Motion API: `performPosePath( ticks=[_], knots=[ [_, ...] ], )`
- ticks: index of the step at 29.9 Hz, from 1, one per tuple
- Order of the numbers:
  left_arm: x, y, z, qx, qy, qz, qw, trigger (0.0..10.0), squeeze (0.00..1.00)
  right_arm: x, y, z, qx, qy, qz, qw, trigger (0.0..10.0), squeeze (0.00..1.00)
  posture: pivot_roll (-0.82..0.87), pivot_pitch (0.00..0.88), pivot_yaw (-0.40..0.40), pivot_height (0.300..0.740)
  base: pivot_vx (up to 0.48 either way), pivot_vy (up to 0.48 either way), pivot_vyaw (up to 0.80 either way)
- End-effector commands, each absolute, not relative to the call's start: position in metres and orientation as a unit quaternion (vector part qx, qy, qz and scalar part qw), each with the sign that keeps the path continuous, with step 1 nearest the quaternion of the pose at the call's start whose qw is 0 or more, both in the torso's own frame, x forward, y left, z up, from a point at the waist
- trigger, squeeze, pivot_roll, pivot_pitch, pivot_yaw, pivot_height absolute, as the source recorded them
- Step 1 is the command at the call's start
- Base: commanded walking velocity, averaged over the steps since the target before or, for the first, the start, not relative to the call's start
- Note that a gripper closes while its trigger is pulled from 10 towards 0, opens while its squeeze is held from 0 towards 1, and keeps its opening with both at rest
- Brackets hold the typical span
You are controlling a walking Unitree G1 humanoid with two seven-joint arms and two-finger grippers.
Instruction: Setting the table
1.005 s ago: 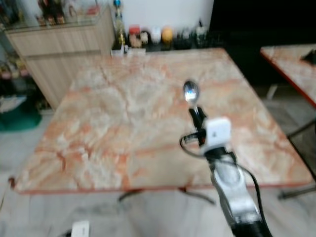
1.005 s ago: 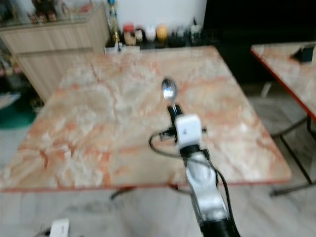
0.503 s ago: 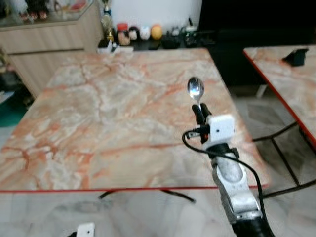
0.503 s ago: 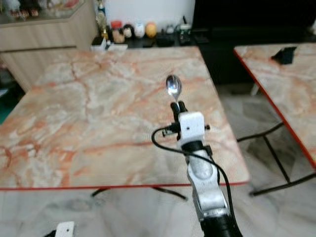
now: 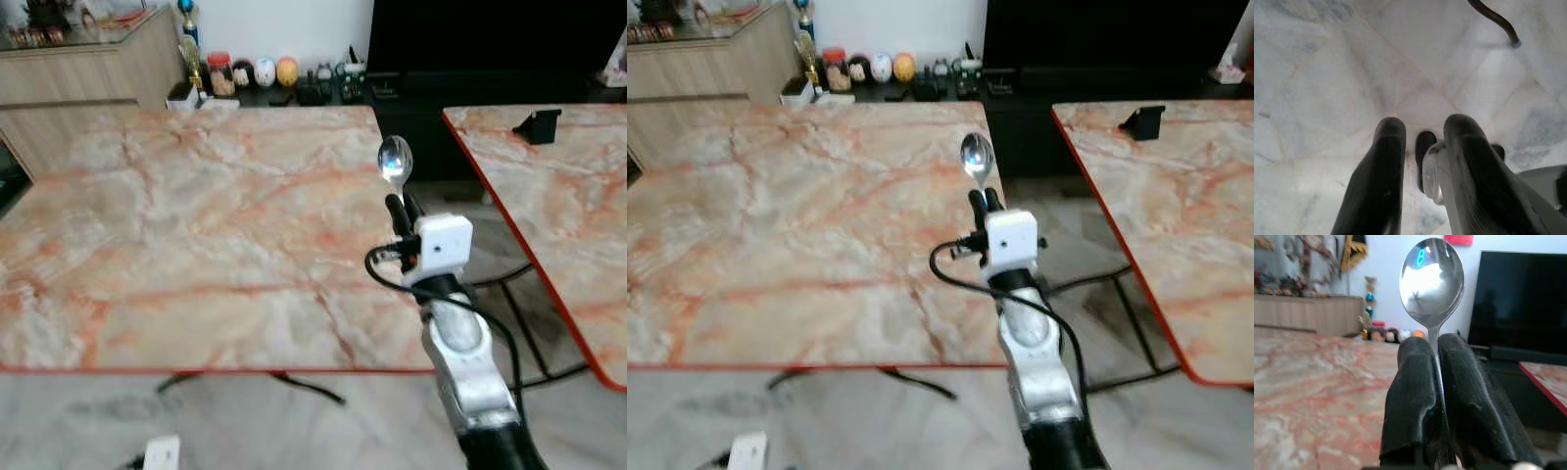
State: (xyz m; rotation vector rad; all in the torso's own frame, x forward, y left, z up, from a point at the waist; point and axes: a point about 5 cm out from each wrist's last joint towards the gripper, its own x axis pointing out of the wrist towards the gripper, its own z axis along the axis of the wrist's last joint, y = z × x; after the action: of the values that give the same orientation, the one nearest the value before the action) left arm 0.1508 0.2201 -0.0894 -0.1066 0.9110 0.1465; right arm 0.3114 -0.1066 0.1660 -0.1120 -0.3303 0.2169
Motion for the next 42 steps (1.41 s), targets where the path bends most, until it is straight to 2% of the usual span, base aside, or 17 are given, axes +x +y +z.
performPosePath(
  ticks=[1, 42],
  knots=[
    [0.149, 0.22, -0.09, -0.051, 0.446, 0.071, 0.891, 10.0, 0.0, 0.313, -0.116, 0.177, -0.058, -0.185, 0.086, 0.977, 10.0, 0.0, -0.12, 0.0, 0.046, 0.74, 0.0, -0.409, 0.0],
    [0.154, 0.218, -0.089, -0.044, 0.441, 0.059, 0.894, 10.0, 0.0, 0.312, -0.117, 0.192, -0.051, -0.207, 0.075, 0.974, 10.0, 0.0, -0.13, 0.0, 0.058, 0.74, 0.0, -0.41, 0.0]
  ],
)
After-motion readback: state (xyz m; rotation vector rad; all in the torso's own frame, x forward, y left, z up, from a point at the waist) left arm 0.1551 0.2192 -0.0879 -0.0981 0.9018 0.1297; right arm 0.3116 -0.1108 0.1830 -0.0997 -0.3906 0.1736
